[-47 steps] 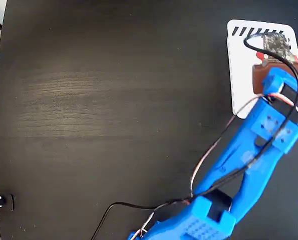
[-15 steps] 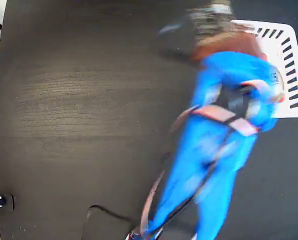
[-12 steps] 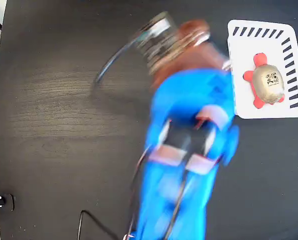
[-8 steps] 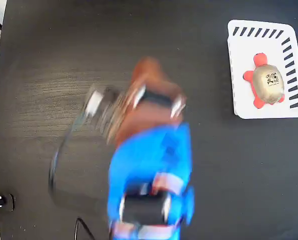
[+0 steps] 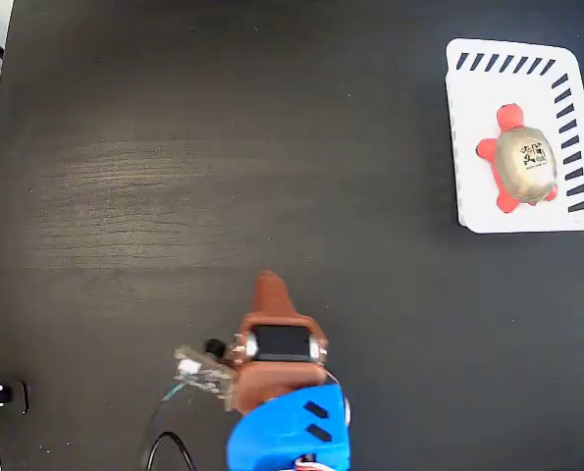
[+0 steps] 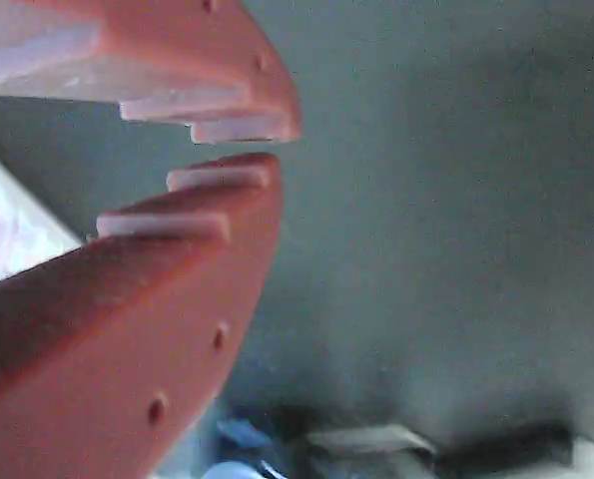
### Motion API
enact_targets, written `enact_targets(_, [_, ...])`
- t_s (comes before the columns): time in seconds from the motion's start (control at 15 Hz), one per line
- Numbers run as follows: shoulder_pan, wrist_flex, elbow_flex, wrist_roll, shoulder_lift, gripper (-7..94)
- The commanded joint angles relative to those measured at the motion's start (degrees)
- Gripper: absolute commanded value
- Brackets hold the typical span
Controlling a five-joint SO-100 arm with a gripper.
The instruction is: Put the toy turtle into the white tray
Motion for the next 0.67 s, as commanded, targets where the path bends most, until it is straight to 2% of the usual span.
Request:
enact_targets(0.0, [-0.79,2.11,5.1,-0.44,5.63,-4])
enact_targets(0.4, [-0.62,9.4,10.02,0.09,13.54,-4])
enact_targets(0.53, [-0.88,14.24,9.84,0.35,14.5,-2])
enact_targets(0.6, [-0.97,14.24,9.67,0.35,14.59,0])
